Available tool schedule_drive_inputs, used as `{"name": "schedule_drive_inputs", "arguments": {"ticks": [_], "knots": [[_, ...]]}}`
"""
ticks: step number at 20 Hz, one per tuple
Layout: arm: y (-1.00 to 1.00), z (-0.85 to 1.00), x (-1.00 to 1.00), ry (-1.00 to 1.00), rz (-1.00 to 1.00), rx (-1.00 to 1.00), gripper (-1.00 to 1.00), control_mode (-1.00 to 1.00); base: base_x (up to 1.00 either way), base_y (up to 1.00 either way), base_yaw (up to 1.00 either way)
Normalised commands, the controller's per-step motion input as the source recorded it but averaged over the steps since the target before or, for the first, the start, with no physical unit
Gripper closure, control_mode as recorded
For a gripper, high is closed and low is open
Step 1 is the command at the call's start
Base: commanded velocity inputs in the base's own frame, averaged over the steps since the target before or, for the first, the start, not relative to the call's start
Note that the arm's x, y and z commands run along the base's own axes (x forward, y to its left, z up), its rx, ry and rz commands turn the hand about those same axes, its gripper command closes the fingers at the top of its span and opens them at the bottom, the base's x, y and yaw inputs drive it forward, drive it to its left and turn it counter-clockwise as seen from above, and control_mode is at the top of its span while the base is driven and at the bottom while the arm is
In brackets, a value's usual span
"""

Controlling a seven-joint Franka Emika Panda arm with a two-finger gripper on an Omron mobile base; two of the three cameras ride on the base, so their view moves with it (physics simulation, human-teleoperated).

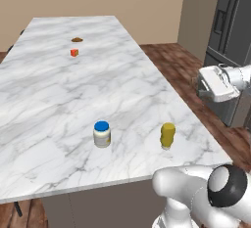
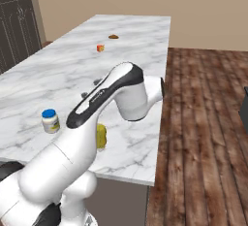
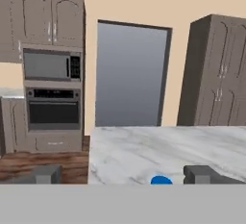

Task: Move the mayonnaise and mustard from the cabinet to the dining counter.

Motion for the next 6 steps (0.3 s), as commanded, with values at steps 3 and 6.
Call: {"name": "schedule_drive_inputs", "arguments": {"ticks": [3, 6], "knots": [[0.44, 0.81, -0.42, 0.22, -0.42, -0.15, -1.00, -1.00, 0.00, 0.00, 0.00], [0.18, 0.42, -0.34, 0.42, -0.52, -0.16, -1.00, -1.00, 0.00, 0.00, 0.00]]}}
